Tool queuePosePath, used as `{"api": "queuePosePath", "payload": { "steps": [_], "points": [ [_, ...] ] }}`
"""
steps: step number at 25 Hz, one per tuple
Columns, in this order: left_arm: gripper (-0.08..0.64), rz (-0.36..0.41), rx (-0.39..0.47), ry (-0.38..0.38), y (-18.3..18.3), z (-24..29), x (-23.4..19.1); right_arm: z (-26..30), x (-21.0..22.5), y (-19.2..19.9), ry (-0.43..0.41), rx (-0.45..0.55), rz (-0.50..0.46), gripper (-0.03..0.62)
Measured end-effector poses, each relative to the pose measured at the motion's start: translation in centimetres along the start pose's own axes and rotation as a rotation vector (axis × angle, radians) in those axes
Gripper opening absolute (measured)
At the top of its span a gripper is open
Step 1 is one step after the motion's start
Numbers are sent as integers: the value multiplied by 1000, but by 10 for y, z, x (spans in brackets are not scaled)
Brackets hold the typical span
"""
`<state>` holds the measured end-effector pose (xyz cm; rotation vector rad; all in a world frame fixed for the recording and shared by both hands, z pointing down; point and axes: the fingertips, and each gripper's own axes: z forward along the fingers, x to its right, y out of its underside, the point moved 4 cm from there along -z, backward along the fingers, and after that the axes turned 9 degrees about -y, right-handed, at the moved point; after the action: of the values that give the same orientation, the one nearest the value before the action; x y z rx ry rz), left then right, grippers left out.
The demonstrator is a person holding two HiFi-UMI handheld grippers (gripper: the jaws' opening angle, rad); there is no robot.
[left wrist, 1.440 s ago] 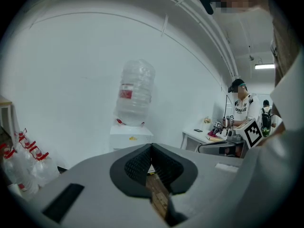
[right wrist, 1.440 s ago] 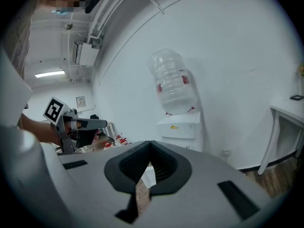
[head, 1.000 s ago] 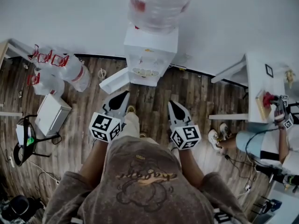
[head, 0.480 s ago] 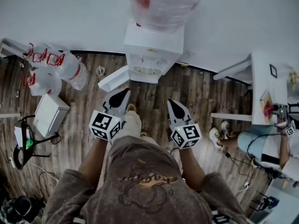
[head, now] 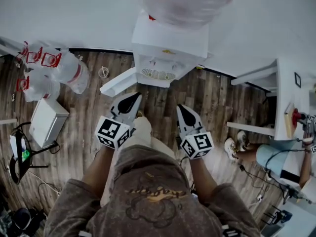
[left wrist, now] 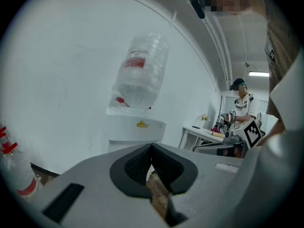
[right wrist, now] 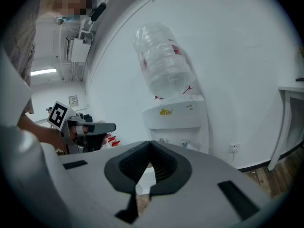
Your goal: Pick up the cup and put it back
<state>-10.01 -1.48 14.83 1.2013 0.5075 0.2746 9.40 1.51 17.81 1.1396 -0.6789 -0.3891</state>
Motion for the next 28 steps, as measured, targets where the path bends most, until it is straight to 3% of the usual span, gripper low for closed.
{"api": "queuePosePath", "payload": {
  "steps": [10, 28],
  "points": [
    [3, 7, -9, 17, 83, 67, -41, 46, 63, 72, 39, 19, -7, 2],
    [3, 63, 38, 36, 256, 172, -101, 126, 160, 248, 22, 64, -41, 2]
  ]
}}
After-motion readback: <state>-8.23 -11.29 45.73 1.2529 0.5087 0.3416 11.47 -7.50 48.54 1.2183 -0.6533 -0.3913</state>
